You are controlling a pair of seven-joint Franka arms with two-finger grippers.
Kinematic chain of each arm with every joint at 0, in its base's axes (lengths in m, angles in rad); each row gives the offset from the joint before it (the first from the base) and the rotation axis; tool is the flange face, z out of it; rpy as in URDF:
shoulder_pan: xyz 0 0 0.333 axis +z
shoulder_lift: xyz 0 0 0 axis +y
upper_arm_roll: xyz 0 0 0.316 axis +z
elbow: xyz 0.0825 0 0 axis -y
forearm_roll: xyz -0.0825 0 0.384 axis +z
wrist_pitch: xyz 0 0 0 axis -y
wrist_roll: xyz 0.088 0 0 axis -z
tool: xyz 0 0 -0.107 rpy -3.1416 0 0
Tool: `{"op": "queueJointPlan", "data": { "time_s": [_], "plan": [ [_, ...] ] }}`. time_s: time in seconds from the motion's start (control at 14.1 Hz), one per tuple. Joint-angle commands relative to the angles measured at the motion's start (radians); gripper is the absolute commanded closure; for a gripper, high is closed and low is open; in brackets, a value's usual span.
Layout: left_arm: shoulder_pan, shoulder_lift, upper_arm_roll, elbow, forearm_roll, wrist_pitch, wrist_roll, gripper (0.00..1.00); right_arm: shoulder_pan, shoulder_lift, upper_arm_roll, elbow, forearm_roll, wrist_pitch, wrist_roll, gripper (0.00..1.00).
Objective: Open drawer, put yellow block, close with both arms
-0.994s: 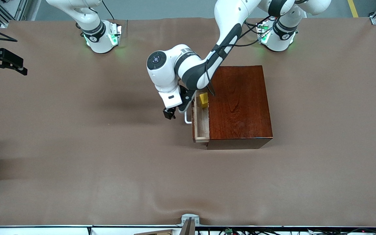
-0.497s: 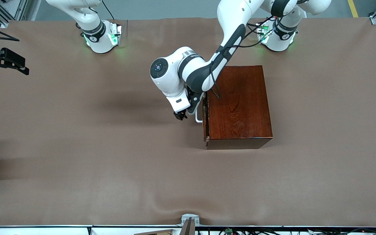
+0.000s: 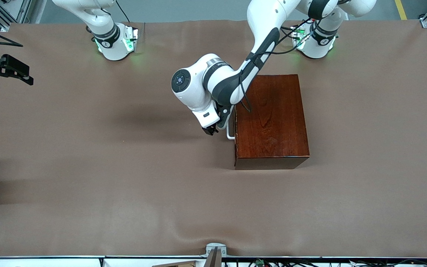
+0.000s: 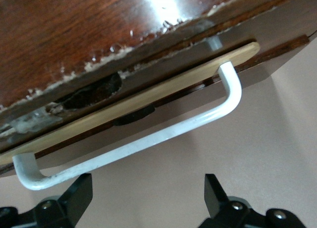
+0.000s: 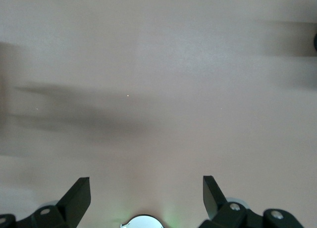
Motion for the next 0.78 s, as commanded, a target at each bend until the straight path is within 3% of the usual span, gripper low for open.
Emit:
{"op": "queueJointPlan", "data": {
  "time_s": [0.0,0.21,0.5,0.71],
  "plan": [
    [-0.006,-0.029,-0.018,0.006,0.019,0.032,0.028,0.0,0.001,-0.029,0.008,-0.025,-0.024,0.004,-0.008,0.0],
    [0.012,-0.185,-0.016,0.0,0.011,0.037,0.143,0.0,-0.001,-0.029,0.008,-0.025,-0.024,0.004,-0.008,0.0],
    [0.175,-0.383,-0.016,-0.012,-0.041,-0.043,0.457,0.0,-0.008,-0.026,0.005,-0.022,-0.024,0.004,-0.008,0.0],
    [0.297,-0.478,-0.016,-0.023,-0.066,-0.175,0.771,0.0,-0.008,-0.026,0.005,-0.022,-0.022,0.002,-0.007,0.0]
  ]
}}
